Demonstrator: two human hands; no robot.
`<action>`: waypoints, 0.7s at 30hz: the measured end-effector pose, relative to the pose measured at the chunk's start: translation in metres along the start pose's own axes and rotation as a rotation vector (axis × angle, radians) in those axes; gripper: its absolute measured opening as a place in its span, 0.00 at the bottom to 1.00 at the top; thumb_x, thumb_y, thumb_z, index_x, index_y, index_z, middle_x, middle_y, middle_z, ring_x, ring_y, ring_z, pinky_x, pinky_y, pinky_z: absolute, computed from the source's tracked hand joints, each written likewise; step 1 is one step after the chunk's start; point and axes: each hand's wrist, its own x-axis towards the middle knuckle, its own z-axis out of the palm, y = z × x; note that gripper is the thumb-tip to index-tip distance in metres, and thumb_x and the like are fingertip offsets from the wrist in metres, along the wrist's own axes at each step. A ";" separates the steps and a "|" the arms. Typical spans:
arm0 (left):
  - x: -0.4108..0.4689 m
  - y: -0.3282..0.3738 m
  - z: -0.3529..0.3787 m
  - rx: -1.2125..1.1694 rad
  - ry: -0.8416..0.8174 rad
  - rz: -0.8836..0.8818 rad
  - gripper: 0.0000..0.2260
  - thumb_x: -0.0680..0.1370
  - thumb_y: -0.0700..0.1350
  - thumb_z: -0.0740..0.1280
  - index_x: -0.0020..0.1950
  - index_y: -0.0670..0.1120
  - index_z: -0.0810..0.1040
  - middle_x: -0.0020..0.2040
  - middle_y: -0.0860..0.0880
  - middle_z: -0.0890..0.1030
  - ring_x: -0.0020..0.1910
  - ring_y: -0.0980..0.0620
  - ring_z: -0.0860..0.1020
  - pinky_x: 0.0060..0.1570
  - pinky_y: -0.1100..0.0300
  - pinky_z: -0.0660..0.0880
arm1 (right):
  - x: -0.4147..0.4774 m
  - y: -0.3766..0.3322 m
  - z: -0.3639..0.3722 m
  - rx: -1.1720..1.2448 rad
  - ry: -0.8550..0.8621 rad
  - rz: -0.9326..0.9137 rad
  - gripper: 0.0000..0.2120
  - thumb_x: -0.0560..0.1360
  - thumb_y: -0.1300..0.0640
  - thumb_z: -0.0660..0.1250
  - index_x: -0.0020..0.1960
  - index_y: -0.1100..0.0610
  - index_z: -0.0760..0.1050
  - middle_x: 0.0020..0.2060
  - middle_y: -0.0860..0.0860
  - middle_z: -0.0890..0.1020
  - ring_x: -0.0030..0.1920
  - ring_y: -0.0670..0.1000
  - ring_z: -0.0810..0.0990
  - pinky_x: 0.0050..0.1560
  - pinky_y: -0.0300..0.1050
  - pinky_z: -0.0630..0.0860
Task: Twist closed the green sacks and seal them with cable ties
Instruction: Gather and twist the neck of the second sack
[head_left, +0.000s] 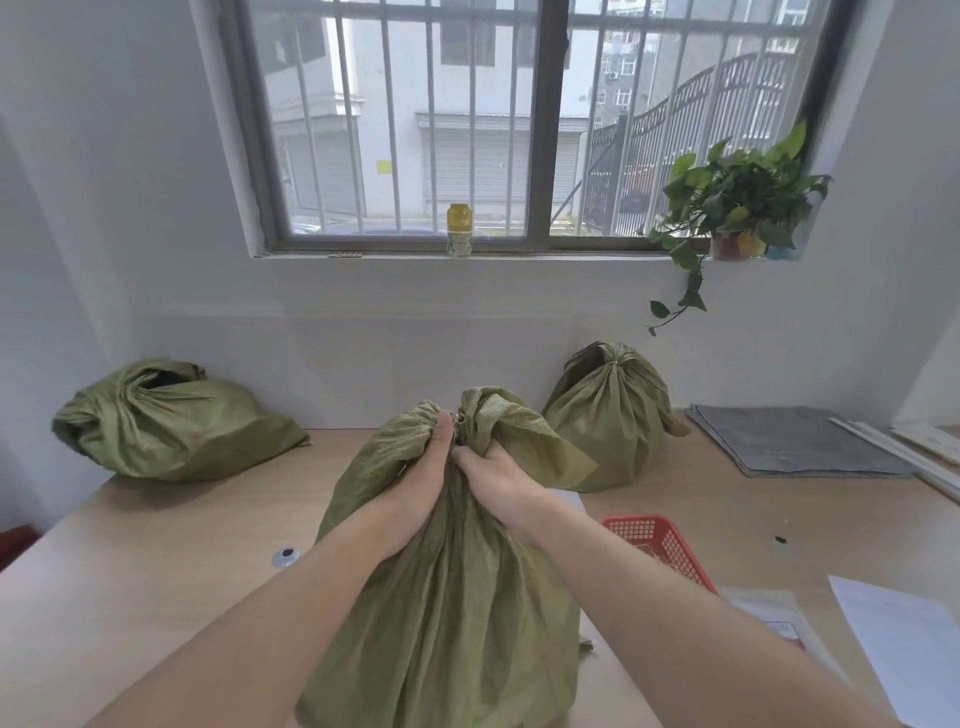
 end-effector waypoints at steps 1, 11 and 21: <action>0.002 -0.001 -0.001 -0.009 0.004 -0.002 0.39 0.67 0.83 0.53 0.67 0.62 0.79 0.68 0.59 0.78 0.69 0.59 0.74 0.76 0.53 0.63 | 0.001 0.001 -0.001 0.000 -0.004 0.002 0.19 0.80 0.49 0.61 0.69 0.50 0.77 0.60 0.48 0.84 0.62 0.49 0.81 0.70 0.53 0.75; 0.007 -0.001 0.000 -0.387 -0.198 -0.204 0.38 0.73 0.76 0.59 0.66 0.47 0.82 0.63 0.43 0.84 0.63 0.46 0.82 0.68 0.49 0.73 | -0.001 0.000 0.002 -0.003 -0.102 0.078 0.28 0.66 0.46 0.65 0.64 0.53 0.80 0.55 0.53 0.86 0.59 0.55 0.83 0.67 0.57 0.77; 0.002 0.014 -0.017 -0.483 -0.284 -0.196 0.24 0.80 0.59 0.63 0.66 0.44 0.81 0.64 0.43 0.83 0.64 0.47 0.81 0.71 0.50 0.70 | -0.017 -0.005 0.008 -0.362 -0.082 -0.096 0.22 0.83 0.53 0.59 0.76 0.57 0.70 0.71 0.53 0.76 0.73 0.52 0.70 0.74 0.43 0.62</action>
